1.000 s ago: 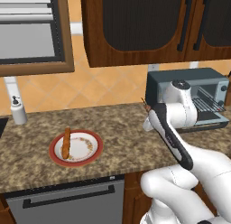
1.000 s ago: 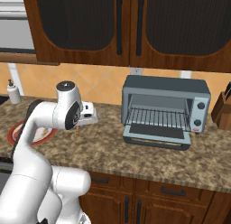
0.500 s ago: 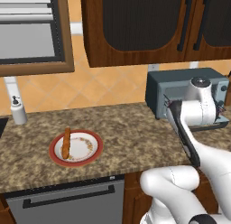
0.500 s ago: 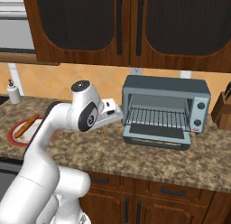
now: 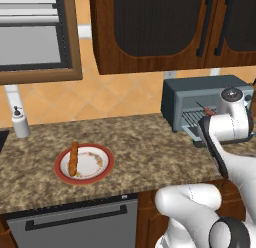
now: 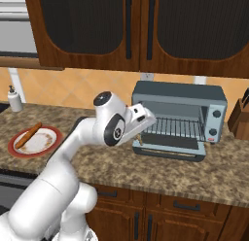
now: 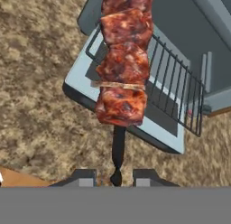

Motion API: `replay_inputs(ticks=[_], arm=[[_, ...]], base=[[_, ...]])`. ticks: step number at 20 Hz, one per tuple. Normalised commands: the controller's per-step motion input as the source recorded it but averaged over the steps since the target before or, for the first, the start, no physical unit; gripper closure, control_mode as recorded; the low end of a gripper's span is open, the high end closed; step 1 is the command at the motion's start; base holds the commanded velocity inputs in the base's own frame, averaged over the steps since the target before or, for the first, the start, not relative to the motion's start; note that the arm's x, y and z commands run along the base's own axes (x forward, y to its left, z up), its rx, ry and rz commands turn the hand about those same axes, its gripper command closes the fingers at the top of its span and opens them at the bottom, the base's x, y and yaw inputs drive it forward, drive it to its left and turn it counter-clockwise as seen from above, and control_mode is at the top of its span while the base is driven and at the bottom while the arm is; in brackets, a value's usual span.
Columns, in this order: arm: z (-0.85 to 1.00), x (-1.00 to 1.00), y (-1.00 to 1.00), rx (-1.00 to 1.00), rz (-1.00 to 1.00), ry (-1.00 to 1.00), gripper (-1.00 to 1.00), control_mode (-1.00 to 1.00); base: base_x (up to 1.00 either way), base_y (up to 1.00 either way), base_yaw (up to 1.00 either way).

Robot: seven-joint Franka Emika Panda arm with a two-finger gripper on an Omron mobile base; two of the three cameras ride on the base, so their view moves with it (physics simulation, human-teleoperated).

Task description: Pick up the kebab skewer and baguette bread, and place them inside the toaster oven. Close the toaster oven door and start by setting the timer.

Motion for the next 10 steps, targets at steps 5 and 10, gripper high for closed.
replay_inputs(ticks=[5,10], arm=[[0.08,0.43,-0.51,-0.10,0.14,0.00,1.00,-1.00],[0.00,0.45,-0.50,-0.02,0.26,0.00,1.00,-1.00]], base=[[0.00,0.00,0.00],[0.00,0.00,0.00]])
